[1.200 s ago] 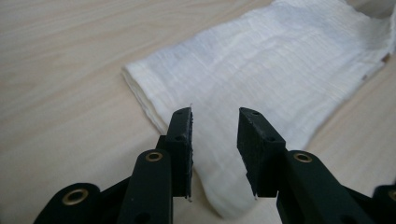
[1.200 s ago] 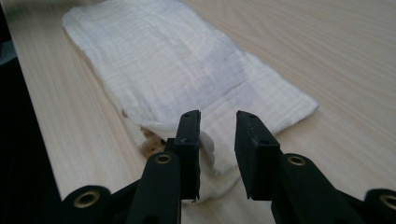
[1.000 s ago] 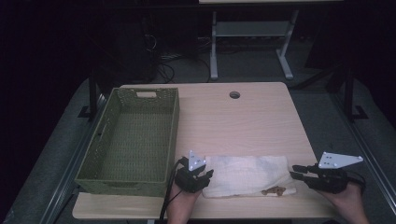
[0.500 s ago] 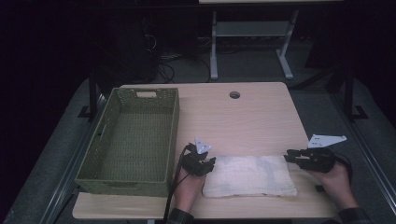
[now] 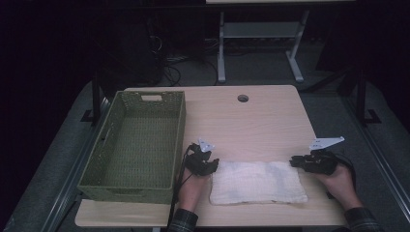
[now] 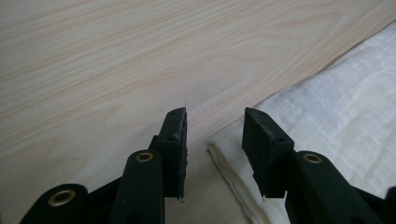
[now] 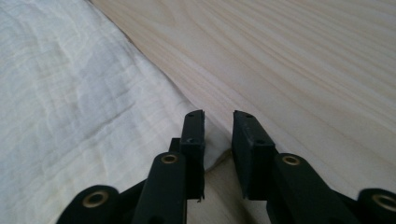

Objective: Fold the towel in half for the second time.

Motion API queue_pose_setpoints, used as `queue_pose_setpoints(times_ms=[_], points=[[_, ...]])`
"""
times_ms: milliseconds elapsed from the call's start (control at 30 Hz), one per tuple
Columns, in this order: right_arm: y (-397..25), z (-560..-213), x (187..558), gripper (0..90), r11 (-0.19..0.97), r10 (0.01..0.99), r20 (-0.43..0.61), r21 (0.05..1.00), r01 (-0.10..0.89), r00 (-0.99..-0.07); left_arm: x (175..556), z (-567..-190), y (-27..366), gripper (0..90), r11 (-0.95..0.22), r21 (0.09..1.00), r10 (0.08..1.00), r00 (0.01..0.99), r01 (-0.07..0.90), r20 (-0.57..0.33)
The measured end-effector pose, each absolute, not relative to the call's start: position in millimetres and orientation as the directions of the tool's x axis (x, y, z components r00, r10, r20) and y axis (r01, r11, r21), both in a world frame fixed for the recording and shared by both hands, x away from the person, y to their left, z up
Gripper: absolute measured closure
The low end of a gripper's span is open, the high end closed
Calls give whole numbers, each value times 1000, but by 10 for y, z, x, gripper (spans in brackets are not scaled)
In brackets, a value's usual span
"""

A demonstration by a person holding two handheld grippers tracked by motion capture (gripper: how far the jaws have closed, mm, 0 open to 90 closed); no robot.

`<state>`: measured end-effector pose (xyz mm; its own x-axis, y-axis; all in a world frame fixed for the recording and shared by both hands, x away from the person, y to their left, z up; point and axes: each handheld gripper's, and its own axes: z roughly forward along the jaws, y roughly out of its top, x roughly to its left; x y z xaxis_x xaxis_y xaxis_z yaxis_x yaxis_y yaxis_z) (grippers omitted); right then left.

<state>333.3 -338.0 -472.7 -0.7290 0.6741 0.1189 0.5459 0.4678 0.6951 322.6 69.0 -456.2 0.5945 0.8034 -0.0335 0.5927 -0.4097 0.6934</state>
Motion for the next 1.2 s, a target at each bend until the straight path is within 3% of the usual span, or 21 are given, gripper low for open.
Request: queue_pose_setpoints(times_ms=[100,267,533,767,1200], points=[[-3369,-4730,3321,819,468,668,128,694,547,-733,3233,-4572,685,594,-411,690,802,596,595,-36],[-3359,-4728,3311,837,473,665,123,693,544,-736,3270,-4649,677,613,-418,674,796,604,609,-52],[-3334,-4711,3300,857,497,665,89,689,528,-741,3267,-4653,669,842,-413,680,767,634,605,-98],[-3365,-4605,3369,861,476,688,55,718,508,-724,3360,-4607,653,851,-386,707,781,618,592,-91],[-3376,-4536,3853,861,426,733,46,747,511,-678,3856,-4492,682,850,-339,755,801,593,561,-81]])
